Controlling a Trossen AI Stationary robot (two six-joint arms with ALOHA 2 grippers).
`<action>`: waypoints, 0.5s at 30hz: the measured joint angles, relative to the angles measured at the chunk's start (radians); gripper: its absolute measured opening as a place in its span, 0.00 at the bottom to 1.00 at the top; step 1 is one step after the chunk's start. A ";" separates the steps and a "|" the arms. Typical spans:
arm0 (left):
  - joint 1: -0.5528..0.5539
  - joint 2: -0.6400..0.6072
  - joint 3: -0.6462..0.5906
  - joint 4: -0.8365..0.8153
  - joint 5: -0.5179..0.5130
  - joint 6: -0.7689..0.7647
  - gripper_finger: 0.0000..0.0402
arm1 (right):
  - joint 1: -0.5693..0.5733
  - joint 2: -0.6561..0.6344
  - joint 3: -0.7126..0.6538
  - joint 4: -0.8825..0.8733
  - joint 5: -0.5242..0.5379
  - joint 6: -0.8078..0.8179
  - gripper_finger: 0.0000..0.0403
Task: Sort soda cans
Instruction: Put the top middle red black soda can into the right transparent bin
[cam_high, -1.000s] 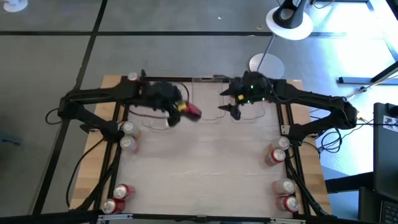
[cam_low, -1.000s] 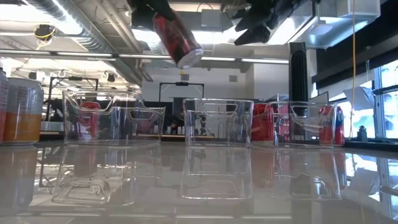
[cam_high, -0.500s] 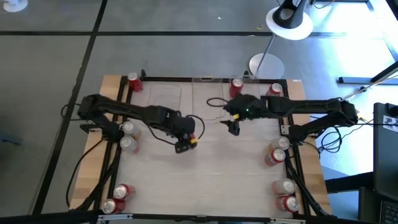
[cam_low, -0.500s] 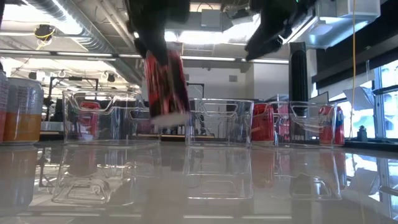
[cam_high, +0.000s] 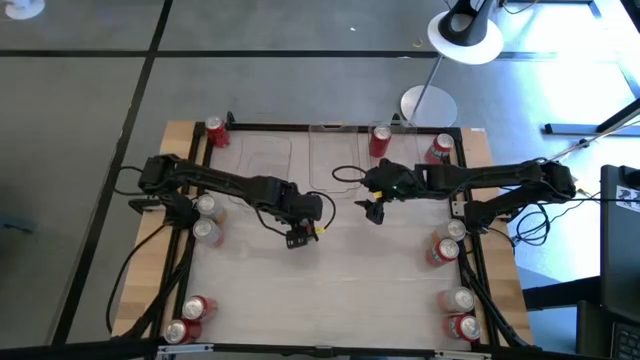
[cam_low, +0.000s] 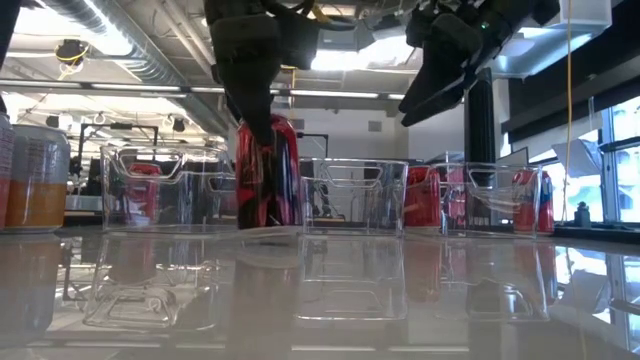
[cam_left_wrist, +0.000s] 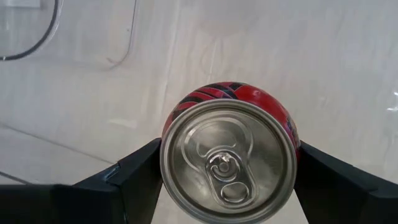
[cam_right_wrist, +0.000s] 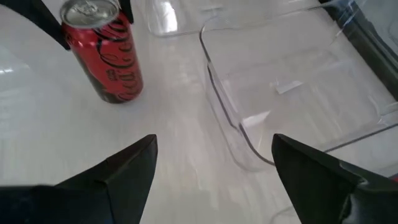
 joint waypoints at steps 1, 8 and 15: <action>0.000 0.000 0.000 0.007 0.000 0.003 0.77 | 0.000 0.000 0.000 0.007 0.000 -0.005 0.78; -0.001 -0.001 -0.008 0.020 0.000 0.006 0.89 | 0.000 0.000 0.000 0.035 0.000 -0.010 0.78; -0.003 -0.010 -0.009 0.020 0.000 -0.005 0.87 | 0.000 0.000 0.000 0.071 -0.041 -0.012 0.78</action>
